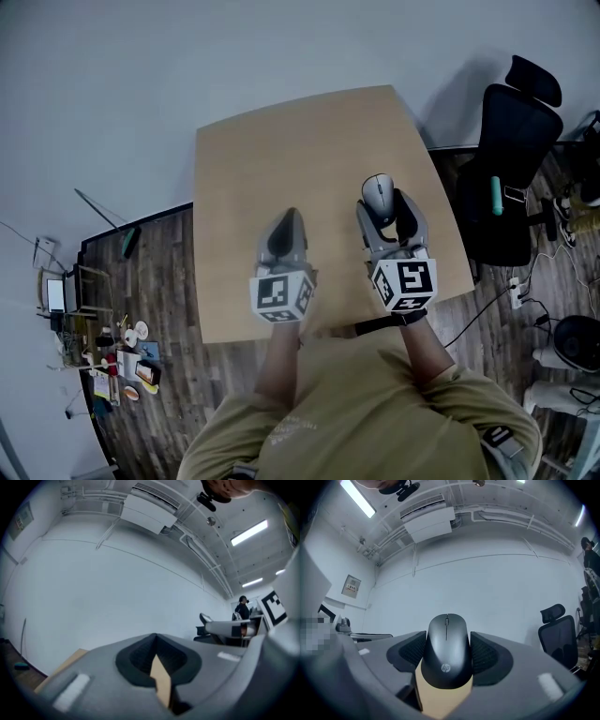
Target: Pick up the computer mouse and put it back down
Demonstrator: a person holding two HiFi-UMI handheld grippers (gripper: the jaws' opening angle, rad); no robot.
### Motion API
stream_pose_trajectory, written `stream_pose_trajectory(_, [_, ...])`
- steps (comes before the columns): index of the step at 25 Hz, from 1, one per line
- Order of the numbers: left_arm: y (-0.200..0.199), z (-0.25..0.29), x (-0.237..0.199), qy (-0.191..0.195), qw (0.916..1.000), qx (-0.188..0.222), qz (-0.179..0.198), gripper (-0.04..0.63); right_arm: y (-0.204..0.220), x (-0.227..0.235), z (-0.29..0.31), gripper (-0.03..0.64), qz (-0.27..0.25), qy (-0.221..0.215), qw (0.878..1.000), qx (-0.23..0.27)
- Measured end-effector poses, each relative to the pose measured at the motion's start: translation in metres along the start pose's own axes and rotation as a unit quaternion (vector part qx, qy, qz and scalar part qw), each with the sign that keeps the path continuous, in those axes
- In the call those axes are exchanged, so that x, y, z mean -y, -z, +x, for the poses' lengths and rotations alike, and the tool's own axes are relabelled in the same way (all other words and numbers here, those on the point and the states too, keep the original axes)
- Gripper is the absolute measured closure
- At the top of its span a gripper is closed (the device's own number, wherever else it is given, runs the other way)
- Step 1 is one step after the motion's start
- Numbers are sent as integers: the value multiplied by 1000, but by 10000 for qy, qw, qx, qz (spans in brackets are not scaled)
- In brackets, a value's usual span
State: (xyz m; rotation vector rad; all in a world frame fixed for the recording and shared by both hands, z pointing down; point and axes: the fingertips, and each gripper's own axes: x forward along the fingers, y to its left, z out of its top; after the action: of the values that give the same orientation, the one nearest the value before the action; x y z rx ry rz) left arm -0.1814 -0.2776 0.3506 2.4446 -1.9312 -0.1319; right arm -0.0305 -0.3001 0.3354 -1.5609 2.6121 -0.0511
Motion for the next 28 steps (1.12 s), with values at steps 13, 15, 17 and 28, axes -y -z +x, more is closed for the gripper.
stream_pose_trajectory(13, [-1,-28,-12,-511,9986,101,45,594,4,-32,9,318,23,-816,9966,-83])
stream_pose_trajectory(15, [-3,-38,-24,-667,9977,103,36,594,5,-48,15,318,8,-1003,9949,-118])
stream_pose_trajectory(17, [-4,-49,-38,-856,9963,105,20,594,7,-66,22,318,-16,-1224,9924,-160])
stream_pose_trajectory(28, [7,-121,-112,-2188,9757,-20,-104,594,34,-180,57,318,-186,-2984,9523,-612])
